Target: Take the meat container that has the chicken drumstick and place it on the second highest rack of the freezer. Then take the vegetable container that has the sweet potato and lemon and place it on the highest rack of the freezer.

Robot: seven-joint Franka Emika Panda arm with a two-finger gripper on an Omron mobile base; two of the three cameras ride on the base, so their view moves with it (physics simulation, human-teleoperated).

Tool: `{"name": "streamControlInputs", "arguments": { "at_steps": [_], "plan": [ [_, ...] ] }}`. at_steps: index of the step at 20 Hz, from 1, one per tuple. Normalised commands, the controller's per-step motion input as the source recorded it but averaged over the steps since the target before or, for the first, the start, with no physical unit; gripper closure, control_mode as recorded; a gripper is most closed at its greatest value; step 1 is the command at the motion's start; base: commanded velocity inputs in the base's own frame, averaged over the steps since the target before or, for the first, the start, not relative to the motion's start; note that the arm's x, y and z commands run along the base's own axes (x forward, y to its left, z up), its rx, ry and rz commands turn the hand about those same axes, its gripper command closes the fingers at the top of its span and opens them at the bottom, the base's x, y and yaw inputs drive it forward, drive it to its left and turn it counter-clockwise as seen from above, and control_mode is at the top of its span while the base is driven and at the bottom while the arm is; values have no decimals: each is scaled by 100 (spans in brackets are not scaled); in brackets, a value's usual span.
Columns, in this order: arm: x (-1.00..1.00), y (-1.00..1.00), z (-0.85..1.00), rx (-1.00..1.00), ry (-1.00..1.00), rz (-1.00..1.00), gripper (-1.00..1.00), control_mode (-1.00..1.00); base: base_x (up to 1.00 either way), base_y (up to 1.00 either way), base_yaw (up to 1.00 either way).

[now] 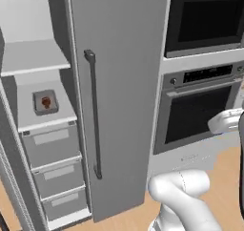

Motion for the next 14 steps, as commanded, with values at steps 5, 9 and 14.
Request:
{"name": "streamControlInputs", "arguments": {
  "at_steps": [5,9,14],
  "plan": [
    [0,0,0,0,0,0,-100,100,0,0,-99],
    [0,0,0,0,0,0,-100,100,0,0,-99],
    [0,0,0,0,0,0,-100,100,3,0,-93]
  ]
}}
